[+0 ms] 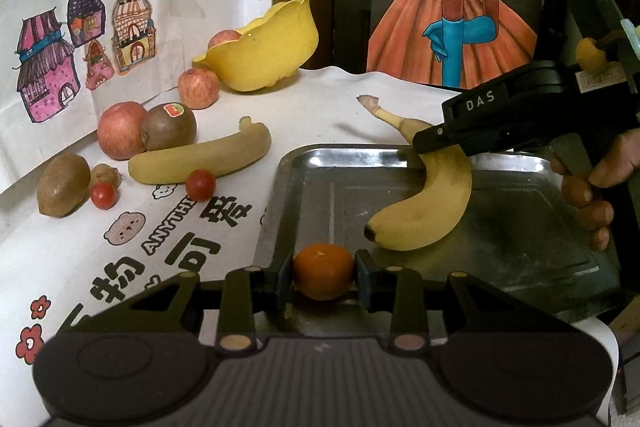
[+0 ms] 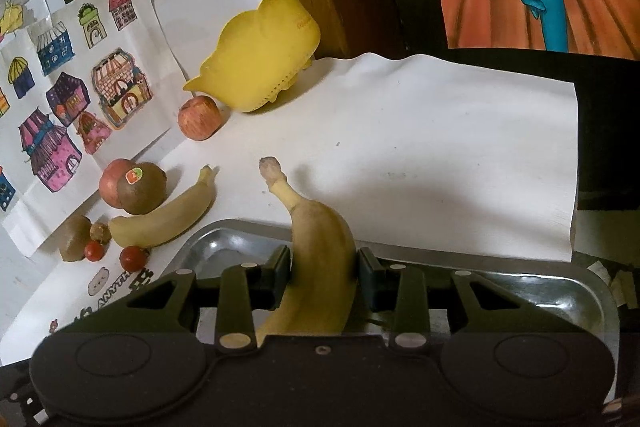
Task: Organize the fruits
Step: 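Lower the banana onto the tray and open the right gripper while the left sets the orange there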
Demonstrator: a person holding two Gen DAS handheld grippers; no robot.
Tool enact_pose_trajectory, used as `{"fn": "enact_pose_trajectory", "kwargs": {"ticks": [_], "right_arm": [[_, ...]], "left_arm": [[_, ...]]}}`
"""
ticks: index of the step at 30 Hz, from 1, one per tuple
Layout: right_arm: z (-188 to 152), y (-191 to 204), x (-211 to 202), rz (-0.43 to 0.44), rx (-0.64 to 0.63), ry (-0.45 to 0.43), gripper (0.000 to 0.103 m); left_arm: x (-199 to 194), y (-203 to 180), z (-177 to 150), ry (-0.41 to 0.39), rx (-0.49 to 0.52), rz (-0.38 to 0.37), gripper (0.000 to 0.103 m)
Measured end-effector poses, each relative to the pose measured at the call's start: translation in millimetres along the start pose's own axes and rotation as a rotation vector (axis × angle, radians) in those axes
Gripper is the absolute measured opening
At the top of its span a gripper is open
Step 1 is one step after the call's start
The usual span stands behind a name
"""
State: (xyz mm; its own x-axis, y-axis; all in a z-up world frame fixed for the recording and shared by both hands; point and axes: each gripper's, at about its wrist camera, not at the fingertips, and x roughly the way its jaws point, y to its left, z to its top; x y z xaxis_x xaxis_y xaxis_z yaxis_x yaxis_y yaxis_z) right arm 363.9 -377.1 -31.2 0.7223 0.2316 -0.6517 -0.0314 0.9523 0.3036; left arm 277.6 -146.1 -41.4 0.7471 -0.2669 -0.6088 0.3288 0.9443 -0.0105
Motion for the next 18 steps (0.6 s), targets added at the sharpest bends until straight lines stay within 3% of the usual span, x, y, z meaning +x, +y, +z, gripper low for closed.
{"fn": "enact_pose_trajectory", "kwargs": {"ticks": [3, 7, 14, 18], "right_arm": [[-1.9, 6.8, -5.0, -0.020, -0.040, -0.027, 0.044], [-8.4, 14.2, -17.9, -0.032, -0.077, -0.055, 0.057], [-29.9, 33.5, -64.8, -0.037, -0.160, -0.151, 0.084], [-48.3, 48.9, -99.8, -0.040, -0.217, -0.217, 0.093]], "left_arm": [[-1.9, -0.5, -0.2, -0.004, 0.000, -0.001, 0.042], [-10.9, -1.2, -0.2, -0.025, -0.006, -0.005, 0.060], [-44.0, 3.2, -2.0, -0.085, -0.022, 0.005, 0.083], [-71.0, 9.9, -8.7, -0.123, -0.039, 0.028, 0.091]]}}
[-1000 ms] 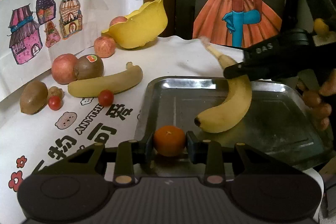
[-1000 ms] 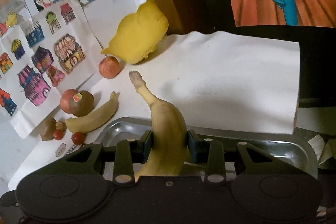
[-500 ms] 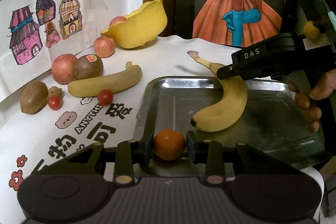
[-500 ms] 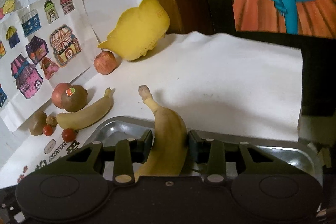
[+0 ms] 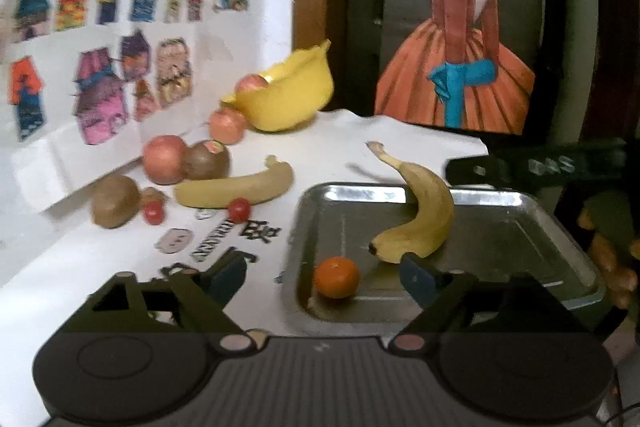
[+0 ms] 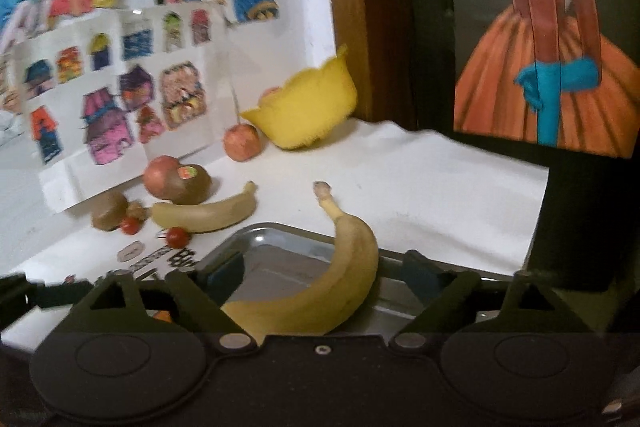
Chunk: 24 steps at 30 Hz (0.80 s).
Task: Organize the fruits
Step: 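Lower the banana onto the tray and open the right gripper while the left sets the orange there, then withdraw both open tools from the tray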
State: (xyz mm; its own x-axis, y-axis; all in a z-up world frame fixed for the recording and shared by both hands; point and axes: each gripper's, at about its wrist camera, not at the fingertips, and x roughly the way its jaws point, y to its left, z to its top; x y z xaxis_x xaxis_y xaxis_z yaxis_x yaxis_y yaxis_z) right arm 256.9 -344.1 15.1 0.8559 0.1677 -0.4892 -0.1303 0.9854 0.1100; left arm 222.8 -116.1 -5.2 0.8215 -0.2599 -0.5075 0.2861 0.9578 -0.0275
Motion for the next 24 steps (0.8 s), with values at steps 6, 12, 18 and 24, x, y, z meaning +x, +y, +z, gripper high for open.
{"fn": "enact_pose_trajectory", "kwargs": {"ticks": [6, 12, 18, 24], "right_arm": [[-19.1, 25.2, -54.1, -0.023, -0.039, -0.085, 0.102], [-50.6, 51.1, -100.8, -0.073, -0.043, -0.136, 0.102], [-83.8, 76.3, -130.2, -0.178, -0.049, -0.107, 0.102], [-107.0, 98.3, -146.4, -0.205, -0.043, -0.046, 0.102]], "left_arm": [[-43.8, 15.7, -9.2, -0.053, -0.052, 0.029, 0.101], [-82.6, 29.3, -22.3, -0.087, -0.052, 0.053, 0.103], [-111.7, 40.9, -39.9, -0.103, -0.062, 0.059, 0.103], [-127.6, 48.7, -54.1, -0.101, -0.065, 0.063, 0.103]]}}
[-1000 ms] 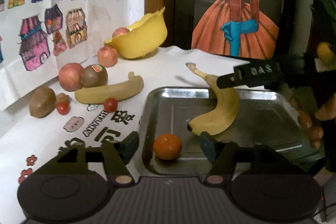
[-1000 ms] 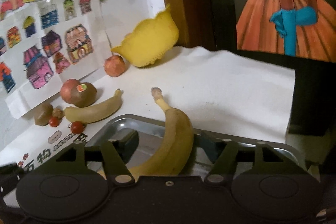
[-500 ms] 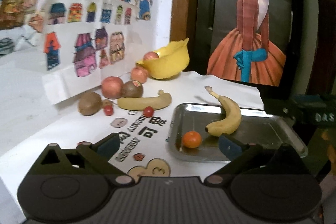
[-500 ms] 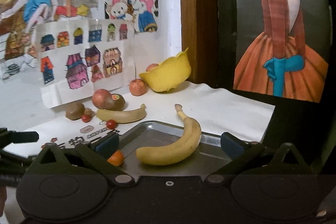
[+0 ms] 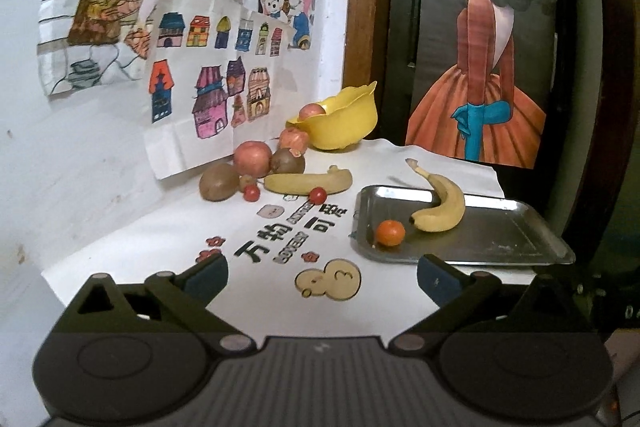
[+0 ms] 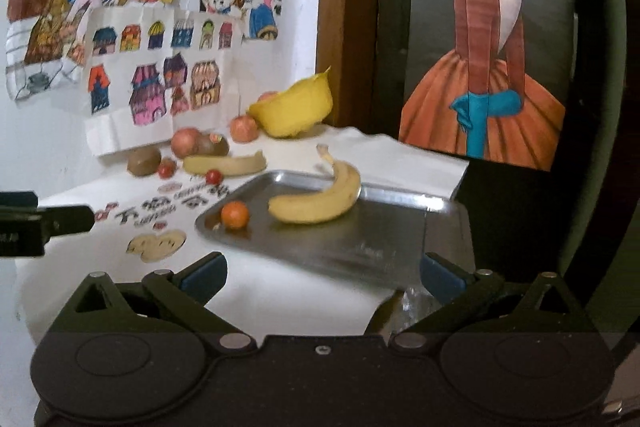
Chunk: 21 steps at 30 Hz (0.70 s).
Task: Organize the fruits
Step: 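Withdraw both open tools from the tray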
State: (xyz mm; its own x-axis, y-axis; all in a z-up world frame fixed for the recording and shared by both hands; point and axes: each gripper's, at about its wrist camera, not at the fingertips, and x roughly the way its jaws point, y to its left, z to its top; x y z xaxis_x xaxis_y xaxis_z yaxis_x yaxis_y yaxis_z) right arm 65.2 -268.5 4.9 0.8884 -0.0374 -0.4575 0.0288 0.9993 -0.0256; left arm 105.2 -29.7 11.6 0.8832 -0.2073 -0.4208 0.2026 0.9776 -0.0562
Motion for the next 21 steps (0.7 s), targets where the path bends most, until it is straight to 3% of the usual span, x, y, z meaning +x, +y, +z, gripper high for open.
{"fn": "enact_pose_trajectory", "kwargs": {"ticks": [11, 21], "right_arm": [[-18.2, 31.5, -17.4, 0.032, -0.026, 0.066, 0.102], [0.5, 53.0, -8.4, 0.099, -0.098, 0.071, 0.102]], "left_arm": [[-9.9, 19.7, -18.6, 0.034, -0.003, 0.037, 0.103], [-3.4, 49.1, -11.1, 0.037, 0.000, 0.101, 0.103]]}}
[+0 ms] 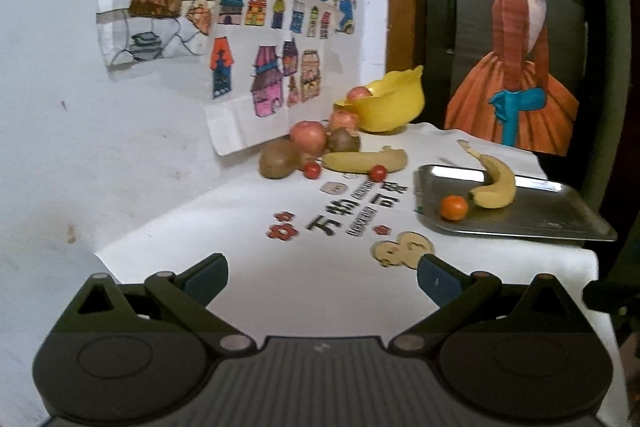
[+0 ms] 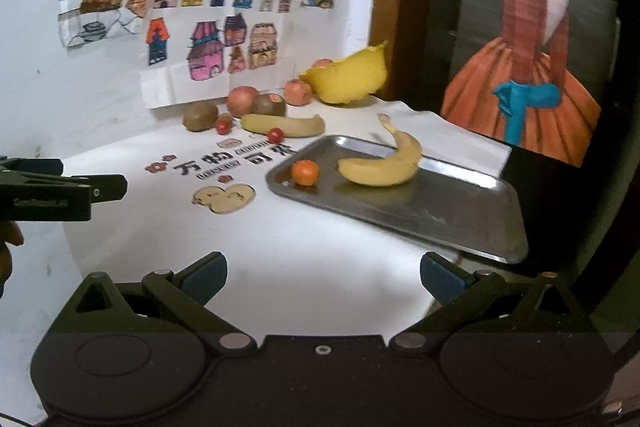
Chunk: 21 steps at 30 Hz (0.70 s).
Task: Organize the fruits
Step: 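Withdraw both open tools from the tray, then grasp a cherry tomato with the right gripper while the left grasps another cherry tomato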
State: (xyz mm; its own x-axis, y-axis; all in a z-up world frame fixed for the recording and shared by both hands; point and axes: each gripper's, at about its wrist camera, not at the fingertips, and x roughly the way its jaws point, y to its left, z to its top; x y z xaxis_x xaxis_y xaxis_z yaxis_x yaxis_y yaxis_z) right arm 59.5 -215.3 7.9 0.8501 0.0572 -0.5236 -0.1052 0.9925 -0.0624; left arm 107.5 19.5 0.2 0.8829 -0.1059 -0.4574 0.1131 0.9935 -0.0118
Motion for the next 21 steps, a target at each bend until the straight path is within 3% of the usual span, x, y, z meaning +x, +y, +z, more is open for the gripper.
{"fn": "enact_pose_trajectory", "kwargs": {"ticks": [12, 21], "right_arm": [[62.0, -0.3, 31.5, 0.160, -0.093, -0.089, 0.102], [101.8, -10.2, 97.1, 0.240, -0.117, -0.105, 0.102]], "left_arm": [[35.2, 32.8, 40.6, -0.044, 0.045, 0.101, 0.103], [94.9, 49.5, 60.3, -0.044, 0.072, 0.082, 0.103]]}}
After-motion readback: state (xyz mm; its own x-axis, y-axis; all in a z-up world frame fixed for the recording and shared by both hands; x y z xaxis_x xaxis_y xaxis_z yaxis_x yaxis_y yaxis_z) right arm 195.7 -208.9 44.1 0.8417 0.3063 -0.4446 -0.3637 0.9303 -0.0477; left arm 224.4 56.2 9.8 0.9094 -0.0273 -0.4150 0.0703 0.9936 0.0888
